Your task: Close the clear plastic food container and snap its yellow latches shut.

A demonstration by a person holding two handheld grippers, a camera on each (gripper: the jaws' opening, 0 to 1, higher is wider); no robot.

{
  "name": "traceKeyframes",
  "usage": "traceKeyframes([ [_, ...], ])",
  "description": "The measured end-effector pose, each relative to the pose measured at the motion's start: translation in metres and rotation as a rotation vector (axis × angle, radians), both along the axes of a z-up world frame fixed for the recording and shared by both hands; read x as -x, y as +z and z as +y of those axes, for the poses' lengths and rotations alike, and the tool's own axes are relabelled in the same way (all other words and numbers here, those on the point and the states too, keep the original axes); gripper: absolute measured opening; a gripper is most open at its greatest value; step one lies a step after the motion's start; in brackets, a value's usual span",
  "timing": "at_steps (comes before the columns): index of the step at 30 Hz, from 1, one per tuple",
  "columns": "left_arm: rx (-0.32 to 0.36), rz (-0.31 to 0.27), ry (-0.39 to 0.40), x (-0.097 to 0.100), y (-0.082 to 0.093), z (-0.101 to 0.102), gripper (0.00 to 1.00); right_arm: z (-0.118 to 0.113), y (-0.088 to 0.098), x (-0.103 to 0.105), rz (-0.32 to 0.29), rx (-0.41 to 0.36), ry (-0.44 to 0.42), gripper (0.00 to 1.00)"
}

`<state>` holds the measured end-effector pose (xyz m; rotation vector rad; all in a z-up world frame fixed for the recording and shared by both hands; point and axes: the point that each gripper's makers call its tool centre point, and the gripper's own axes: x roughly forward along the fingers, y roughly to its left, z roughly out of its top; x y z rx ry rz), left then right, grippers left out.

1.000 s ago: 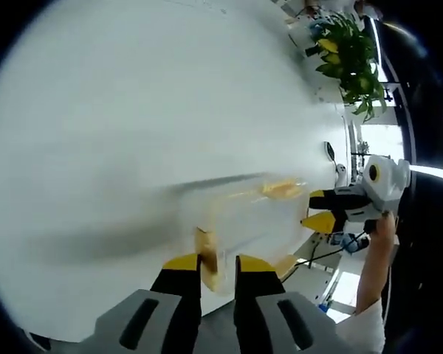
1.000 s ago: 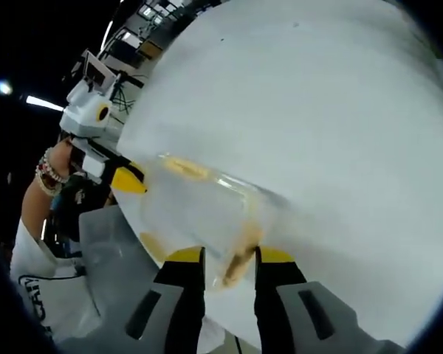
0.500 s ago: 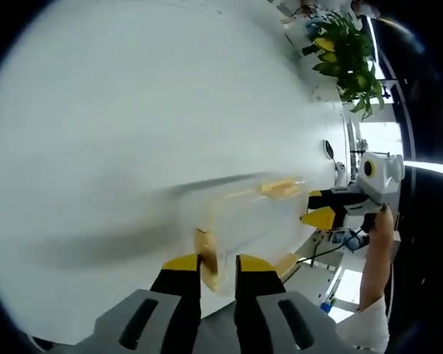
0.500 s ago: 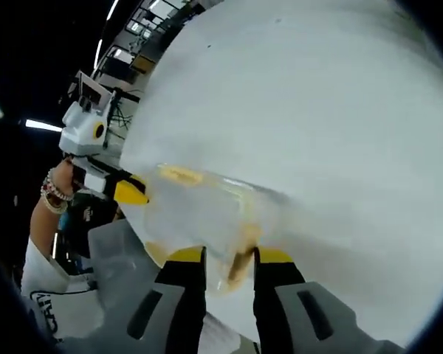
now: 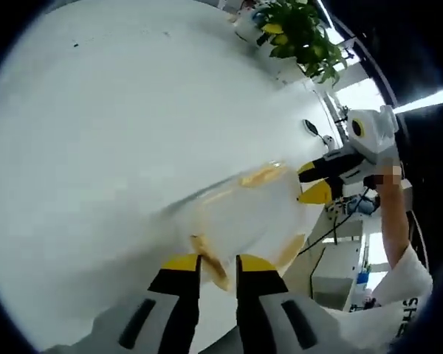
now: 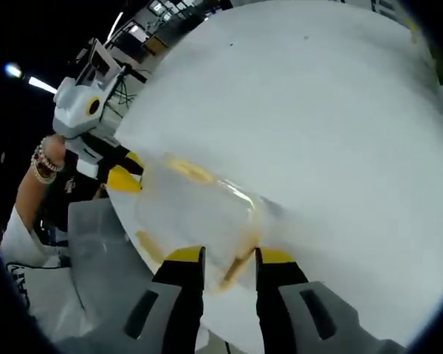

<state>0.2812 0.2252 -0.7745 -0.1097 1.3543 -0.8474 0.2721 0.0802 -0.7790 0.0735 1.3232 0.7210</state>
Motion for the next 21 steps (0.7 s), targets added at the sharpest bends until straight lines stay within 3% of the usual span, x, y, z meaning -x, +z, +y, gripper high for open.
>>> traceKeyframes([
  [2,0.042,-0.096,-0.03,-0.009,0.009,-0.004,0.27,-0.005,0.002,-0.007,-0.045,0.029,0.031,0.21],
  [4,0.035,-0.183,-0.077,-0.016,0.016,-0.003,0.31,-0.018,0.005,-0.012,-0.087,0.106,0.073,0.2],
  [6,0.062,-0.317,-0.15,-0.022,0.028,-0.006,0.32,-0.018,0.016,-0.021,-0.144,0.101,0.085,0.2],
  [7,0.083,-0.358,-0.151,-0.025,0.033,-0.01,0.35,-0.017,0.019,-0.021,-0.143,0.092,0.08,0.21],
  [10,0.193,-0.405,-0.189,-0.014,0.048,-0.029,0.36,-0.004,0.035,-0.028,-0.195,0.033,0.11,0.22],
  [11,0.202,-0.444,-0.212,-0.013,0.05,-0.034,0.35,0.004,0.04,-0.031,-0.231,0.01,0.15,0.21],
  [13,0.182,-0.533,-0.263,-0.014,0.05,-0.041,0.29,0.013,0.044,-0.029,-0.23,-0.004,0.163,0.2],
  [15,0.158,-0.584,-0.32,-0.01,0.046,-0.048,0.23,0.023,0.043,-0.029,-0.233,-0.013,0.18,0.18],
  [21,0.207,-0.616,-0.343,0.003,0.043,-0.075,0.06,0.054,0.036,-0.029,-0.258,-0.038,0.267,0.05],
])
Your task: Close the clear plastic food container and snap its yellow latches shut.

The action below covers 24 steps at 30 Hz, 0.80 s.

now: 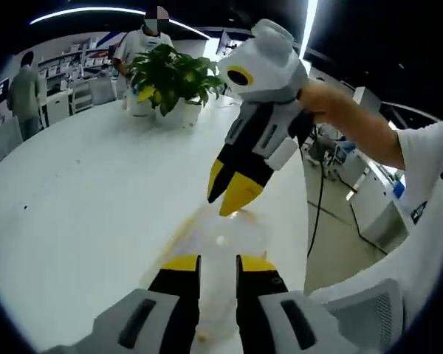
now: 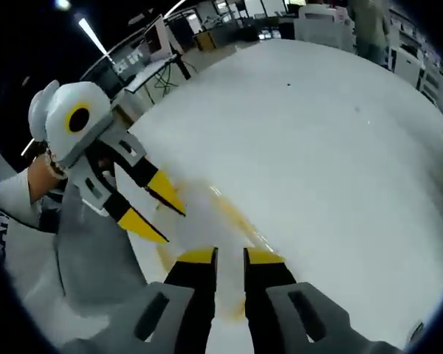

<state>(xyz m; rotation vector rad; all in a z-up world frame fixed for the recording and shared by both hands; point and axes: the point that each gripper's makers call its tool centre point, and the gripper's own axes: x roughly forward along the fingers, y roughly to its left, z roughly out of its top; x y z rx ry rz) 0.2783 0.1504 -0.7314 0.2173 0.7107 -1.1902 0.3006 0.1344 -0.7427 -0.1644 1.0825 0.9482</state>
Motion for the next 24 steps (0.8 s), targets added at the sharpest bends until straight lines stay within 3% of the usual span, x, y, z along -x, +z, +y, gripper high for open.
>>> traceKeyframes([
  [3,-0.001,0.0,0.003,-0.002,-0.004,-0.005,0.05,0.013,-0.004,-0.001,-0.004,-0.001,0.031,0.06],
  [6,-0.048,-0.024,0.02,-0.005,-0.014,-0.002,0.0,0.02,-0.007,0.0,-0.011,0.008,0.07,0.05],
  [9,-0.071,-0.024,-0.011,0.002,-0.022,-0.003,0.0,0.026,-0.012,-0.004,-0.027,0.02,0.099,0.05],
  [12,-0.1,-0.068,-0.031,0.004,-0.026,-0.004,0.03,0.028,-0.015,-0.005,-0.026,0.03,0.132,0.06],
  [15,-0.089,-0.068,-0.047,0.007,-0.025,-0.008,0.03,0.028,-0.018,-0.01,-0.048,0.048,0.162,0.1],
  [18,-0.084,-0.063,-0.058,0.01,-0.025,-0.01,0.09,0.027,-0.018,-0.013,-0.055,0.05,0.179,0.12],
  [24,-0.119,-0.148,-0.141,0.021,-0.025,-0.011,0.21,0.025,-0.016,-0.019,-0.064,0.049,0.199,0.14],
])
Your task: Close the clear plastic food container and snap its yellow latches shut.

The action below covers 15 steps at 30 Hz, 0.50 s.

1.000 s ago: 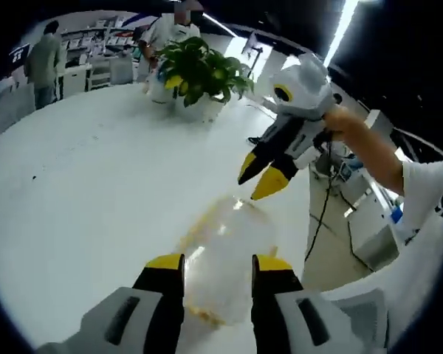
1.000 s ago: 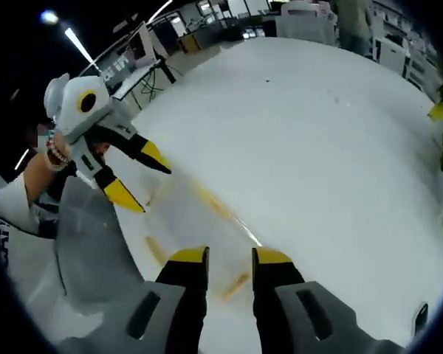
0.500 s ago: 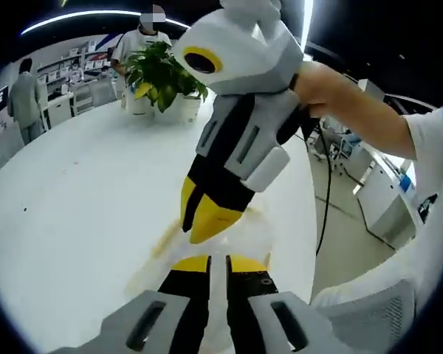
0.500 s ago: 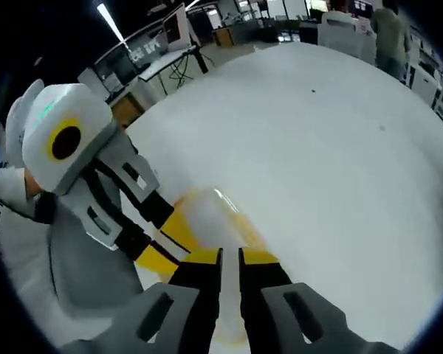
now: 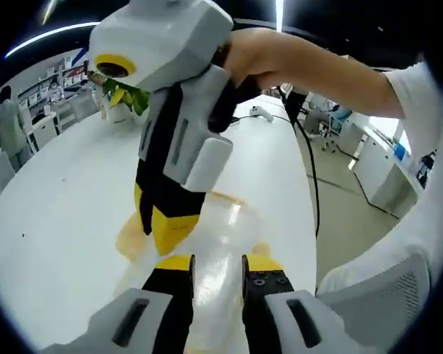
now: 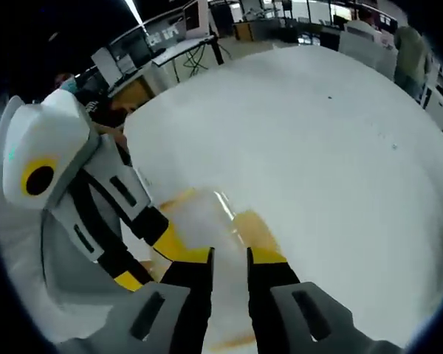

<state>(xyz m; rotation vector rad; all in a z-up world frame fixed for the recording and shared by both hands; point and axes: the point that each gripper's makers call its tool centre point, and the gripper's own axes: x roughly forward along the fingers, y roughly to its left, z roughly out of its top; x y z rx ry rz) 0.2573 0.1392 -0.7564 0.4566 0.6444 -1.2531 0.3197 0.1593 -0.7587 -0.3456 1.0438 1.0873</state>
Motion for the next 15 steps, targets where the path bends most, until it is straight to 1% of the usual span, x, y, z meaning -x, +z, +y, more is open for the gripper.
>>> traceKeyframes([
  [1,-0.005,-0.009,-0.009,0.002,0.0,0.0,0.23,0.0,0.001,-0.001,-0.003,0.0,0.001,0.15],
  [3,-0.007,-0.018,-0.015,0.005,0.0,-0.001,0.28,0.001,0.001,-0.003,-0.028,0.003,0.008,0.21],
  [4,-0.012,-0.027,-0.023,0.006,-0.001,-0.001,0.3,0.001,0.001,-0.002,-0.023,0.006,0.021,0.24],
  [5,-0.031,-0.047,-0.033,0.006,-0.004,0.0,0.31,0.001,-0.002,0.002,-0.001,0.013,0.049,0.26],
  [7,-0.061,-0.081,-0.078,0.009,-0.008,0.001,0.32,0.0,-0.007,0.003,0.017,0.033,0.061,0.28],
  [8,-0.072,-0.083,-0.08,0.011,-0.01,0.002,0.33,-0.001,-0.01,0.003,0.02,0.043,0.071,0.28],
  [9,-0.062,-0.108,-0.091,0.011,-0.008,0.0,0.34,-0.002,-0.012,0.002,0.021,0.054,0.075,0.28],
  [10,-0.075,-0.1,-0.089,0.012,-0.009,0.001,0.35,-0.002,-0.012,0.001,0.021,0.057,0.081,0.28],
  [11,-0.078,-0.11,-0.095,0.012,-0.009,0.001,0.35,-0.002,-0.012,0.003,0.031,0.055,0.091,0.28],
  [13,-0.093,-0.148,-0.116,0.012,-0.01,0.001,0.36,0.0,-0.012,0.004,0.054,0.048,0.098,0.29],
  [14,-0.112,-0.192,-0.143,0.01,-0.012,0.001,0.37,0.001,-0.013,0.005,0.06,0.053,0.115,0.31],
  [15,-0.116,-0.206,-0.157,0.012,-0.012,0.001,0.37,0.0,-0.015,0.006,0.061,0.06,0.129,0.31],
])
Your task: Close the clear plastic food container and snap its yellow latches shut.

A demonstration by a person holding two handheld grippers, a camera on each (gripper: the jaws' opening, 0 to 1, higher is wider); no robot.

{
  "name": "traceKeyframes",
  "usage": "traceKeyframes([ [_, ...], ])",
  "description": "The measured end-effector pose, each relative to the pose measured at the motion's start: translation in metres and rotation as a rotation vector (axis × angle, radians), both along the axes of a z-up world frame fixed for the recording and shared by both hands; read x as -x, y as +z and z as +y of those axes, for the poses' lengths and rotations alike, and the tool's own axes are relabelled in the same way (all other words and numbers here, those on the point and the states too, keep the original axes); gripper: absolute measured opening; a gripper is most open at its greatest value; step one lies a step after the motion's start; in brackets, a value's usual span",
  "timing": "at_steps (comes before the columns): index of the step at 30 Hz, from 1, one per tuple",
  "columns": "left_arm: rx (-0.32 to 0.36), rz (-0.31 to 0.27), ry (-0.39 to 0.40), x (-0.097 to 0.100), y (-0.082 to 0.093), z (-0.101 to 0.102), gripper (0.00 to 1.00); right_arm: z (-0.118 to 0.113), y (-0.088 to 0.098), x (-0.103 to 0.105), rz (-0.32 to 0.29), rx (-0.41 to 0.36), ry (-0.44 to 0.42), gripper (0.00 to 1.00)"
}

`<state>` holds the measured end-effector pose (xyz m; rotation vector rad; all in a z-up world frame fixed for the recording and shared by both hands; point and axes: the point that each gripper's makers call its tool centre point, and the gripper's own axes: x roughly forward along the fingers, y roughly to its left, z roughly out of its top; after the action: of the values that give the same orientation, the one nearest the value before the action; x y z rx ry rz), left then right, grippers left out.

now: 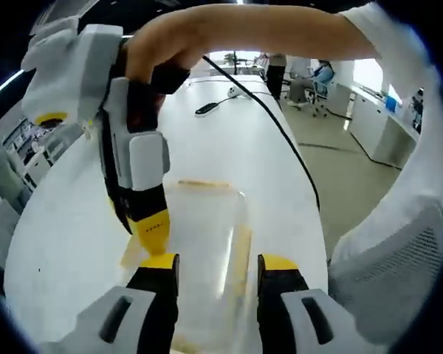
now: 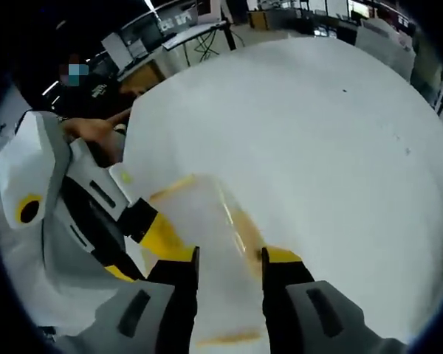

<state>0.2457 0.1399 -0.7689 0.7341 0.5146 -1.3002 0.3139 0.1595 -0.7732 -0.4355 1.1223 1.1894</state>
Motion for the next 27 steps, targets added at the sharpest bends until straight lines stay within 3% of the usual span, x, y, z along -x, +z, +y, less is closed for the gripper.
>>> traceKeyframes([
  [4,-0.036,-0.081,-0.031,-0.002,-0.0021,0.0002,0.36,-0.0011,-0.0022,0.0004,0.017,0.032,0.045,0.32],
  [9,-0.055,-0.141,-0.066,-0.002,-0.0042,0.0001,0.35,-0.0025,-0.0034,0.0017,0.034,0.071,0.105,0.32],
  [16,-0.079,-0.19,-0.103,-0.0013,-0.0064,0.0009,0.35,-0.0017,-0.0039,0.0015,0.046,0.104,0.16,0.31],
  [27,-0.08,-0.219,-0.111,-0.0019,-0.007,0.0013,0.36,-0.001,-0.0036,0.0021,0.038,0.123,0.197,0.31],
])
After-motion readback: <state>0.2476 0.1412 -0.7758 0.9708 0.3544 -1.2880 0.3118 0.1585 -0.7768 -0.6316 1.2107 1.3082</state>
